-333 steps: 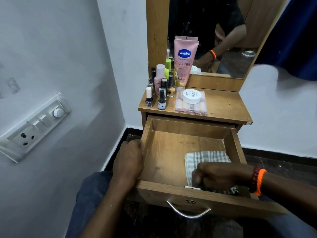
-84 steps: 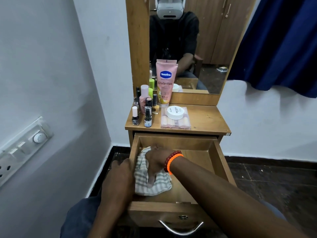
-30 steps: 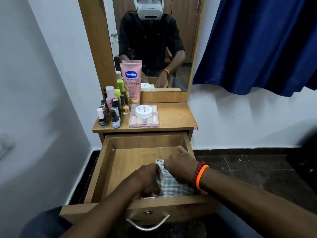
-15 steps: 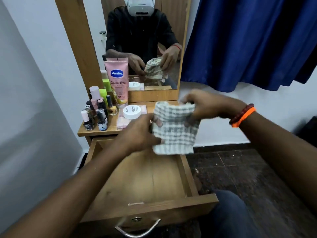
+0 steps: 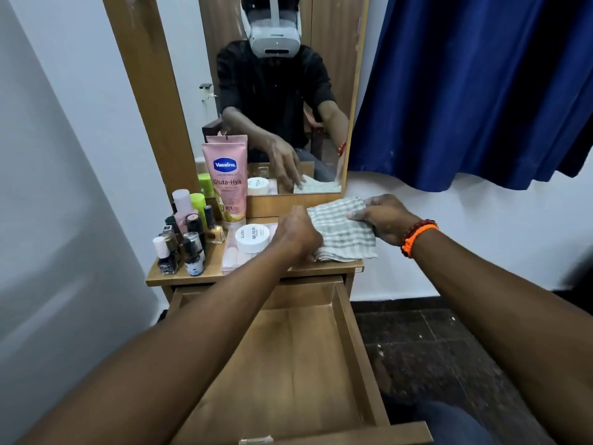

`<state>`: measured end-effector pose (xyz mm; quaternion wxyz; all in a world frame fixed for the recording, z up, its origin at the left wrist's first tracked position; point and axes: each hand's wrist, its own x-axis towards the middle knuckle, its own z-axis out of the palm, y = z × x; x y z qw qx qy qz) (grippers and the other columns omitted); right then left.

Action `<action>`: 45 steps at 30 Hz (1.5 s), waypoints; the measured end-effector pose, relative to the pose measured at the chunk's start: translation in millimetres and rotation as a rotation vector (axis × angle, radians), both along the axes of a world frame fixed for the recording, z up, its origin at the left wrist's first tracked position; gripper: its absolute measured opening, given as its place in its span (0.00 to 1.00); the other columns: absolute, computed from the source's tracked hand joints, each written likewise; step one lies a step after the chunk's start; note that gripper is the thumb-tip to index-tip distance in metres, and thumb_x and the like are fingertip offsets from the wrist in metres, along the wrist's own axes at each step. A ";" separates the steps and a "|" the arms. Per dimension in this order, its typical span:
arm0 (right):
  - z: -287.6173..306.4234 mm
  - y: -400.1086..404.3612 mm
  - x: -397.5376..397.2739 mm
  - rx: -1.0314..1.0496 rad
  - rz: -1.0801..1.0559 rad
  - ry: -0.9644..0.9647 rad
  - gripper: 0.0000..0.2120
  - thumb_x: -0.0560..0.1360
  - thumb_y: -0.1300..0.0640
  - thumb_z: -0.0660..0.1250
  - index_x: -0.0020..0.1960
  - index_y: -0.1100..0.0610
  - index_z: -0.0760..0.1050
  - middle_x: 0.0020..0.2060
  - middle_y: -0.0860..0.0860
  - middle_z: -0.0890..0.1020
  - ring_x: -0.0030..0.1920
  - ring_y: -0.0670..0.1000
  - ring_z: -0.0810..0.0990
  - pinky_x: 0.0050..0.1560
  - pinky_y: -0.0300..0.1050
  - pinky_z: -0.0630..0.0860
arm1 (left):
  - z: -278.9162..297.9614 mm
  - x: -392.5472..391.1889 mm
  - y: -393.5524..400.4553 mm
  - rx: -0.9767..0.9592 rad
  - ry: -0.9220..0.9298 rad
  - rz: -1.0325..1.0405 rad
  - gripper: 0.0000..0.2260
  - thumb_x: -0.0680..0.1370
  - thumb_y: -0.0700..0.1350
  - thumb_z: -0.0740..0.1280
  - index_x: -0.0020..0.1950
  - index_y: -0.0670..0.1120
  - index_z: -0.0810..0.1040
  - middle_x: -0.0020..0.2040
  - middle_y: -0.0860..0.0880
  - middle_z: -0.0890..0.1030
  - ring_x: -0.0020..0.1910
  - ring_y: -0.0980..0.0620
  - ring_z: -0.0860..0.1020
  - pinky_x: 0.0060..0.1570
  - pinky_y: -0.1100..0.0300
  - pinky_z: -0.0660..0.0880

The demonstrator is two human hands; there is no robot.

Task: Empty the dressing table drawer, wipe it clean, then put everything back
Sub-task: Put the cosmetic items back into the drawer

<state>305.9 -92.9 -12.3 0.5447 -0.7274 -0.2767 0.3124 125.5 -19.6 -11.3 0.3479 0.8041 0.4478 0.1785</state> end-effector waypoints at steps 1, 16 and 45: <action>-3.5 4.4 -0.6 -0.008 -0.026 -0.017 0.07 0.71 0.71 0.77 0.45 0.64 0.81 0.46 0.61 0.87 0.47 0.59 0.87 0.47 0.49 0.84 | -2.9 1.3 2.3 0.051 0.026 -0.004 0.19 0.73 0.40 0.75 0.61 0.47 0.75 0.55 0.44 0.80 0.49 0.44 0.83 0.48 0.49 0.83; -8.1 18.5 -54.0 -0.025 -0.270 -0.664 0.14 0.72 0.49 0.72 0.54 0.54 0.78 0.51 0.56 0.83 0.54 0.59 0.81 0.60 0.58 0.76 | -18.3 -80.9 -56.7 0.100 -0.316 0.211 0.11 0.77 0.54 0.69 0.47 0.47 0.81 0.41 0.52 0.82 0.41 0.55 0.80 0.40 0.59 0.76; -2.3 19.0 -184.8 -0.286 0.497 -0.878 0.15 0.81 0.55 0.58 0.63 0.49 0.78 0.70 0.55 0.76 0.73 0.63 0.64 0.70 0.63 0.61 | -35.3 -203.9 -54.3 -1.061 -0.602 0.243 0.10 0.73 0.36 0.73 0.53 0.34 0.84 0.49 0.38 0.86 0.38 0.50 0.86 0.32 0.65 0.81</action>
